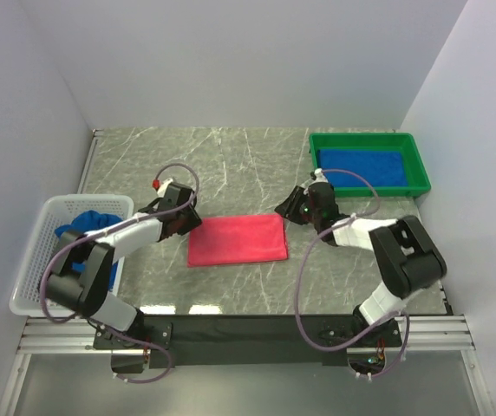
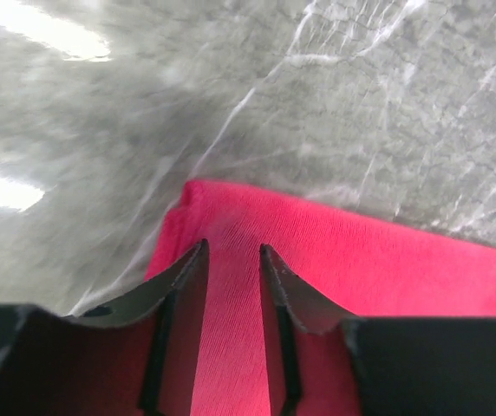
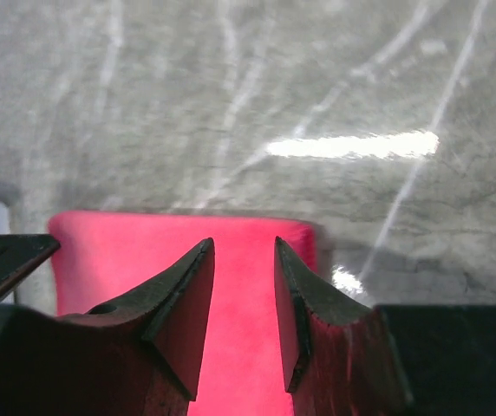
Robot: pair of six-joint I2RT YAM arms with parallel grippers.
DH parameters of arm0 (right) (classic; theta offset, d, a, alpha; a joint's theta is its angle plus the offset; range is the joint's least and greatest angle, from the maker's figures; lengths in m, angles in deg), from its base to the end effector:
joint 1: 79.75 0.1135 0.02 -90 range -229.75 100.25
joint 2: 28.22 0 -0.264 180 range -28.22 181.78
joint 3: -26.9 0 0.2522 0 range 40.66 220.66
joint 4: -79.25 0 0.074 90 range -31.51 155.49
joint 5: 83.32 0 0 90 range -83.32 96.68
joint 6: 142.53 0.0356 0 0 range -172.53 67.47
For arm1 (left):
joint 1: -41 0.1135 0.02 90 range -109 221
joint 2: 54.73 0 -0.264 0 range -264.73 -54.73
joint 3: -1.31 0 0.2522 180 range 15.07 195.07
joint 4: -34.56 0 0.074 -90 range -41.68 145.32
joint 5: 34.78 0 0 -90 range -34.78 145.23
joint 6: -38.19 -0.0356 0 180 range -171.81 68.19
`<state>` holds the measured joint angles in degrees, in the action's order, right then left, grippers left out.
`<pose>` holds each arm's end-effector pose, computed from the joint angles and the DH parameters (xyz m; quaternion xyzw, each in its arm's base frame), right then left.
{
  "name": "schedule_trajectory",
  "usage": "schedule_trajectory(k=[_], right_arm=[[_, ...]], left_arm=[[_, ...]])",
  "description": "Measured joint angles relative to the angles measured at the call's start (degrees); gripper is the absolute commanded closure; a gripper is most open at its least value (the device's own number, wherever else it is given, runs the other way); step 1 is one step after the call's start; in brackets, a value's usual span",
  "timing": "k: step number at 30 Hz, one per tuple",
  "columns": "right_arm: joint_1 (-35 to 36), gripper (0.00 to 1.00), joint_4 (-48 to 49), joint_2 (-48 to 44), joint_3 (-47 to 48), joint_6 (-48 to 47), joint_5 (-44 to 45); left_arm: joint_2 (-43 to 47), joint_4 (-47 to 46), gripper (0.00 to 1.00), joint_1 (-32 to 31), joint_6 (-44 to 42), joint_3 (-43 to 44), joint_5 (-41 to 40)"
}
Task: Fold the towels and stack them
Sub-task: Smooth out wrinkles on the folded towel
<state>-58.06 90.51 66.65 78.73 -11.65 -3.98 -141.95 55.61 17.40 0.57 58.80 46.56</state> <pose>0.2943 0.1242 0.1470 0.1004 0.8653 0.3209 0.3718 0.2727 -0.1133 0.1675 -0.2580 0.9035 -0.1499 0.3075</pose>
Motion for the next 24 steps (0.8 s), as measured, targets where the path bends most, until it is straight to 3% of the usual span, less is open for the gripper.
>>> schedule_trajectory(k=[4, 10, 19, 24], right_arm=[[0.2, 0.59, -3.1, -7.8, -0.6, -1.6, -0.9], [1.8, 0.62, -4.5, -17.4, -6.4, -2.2, -5.2], [3.3, 0.66, -10.3, -18.8, -14.5, -1.6, -9.5], [2.9, 0.67, -12.8, -18.8, -15.5, -1.3, -9.3]], left_arm=[[5.1, 5.6, 0.64, -1.3, -0.7, 1.7, -1.8], [15.2, 7.6, 0.75, -6.4, 1.1, -1.4, -2.1], [19.9, 8.0, 0.87, -7.8, 6.1, -16.4, -1.7], [20.3, 6.4, 0.88, -7.8, 8.9, -17.9, -1.9]])
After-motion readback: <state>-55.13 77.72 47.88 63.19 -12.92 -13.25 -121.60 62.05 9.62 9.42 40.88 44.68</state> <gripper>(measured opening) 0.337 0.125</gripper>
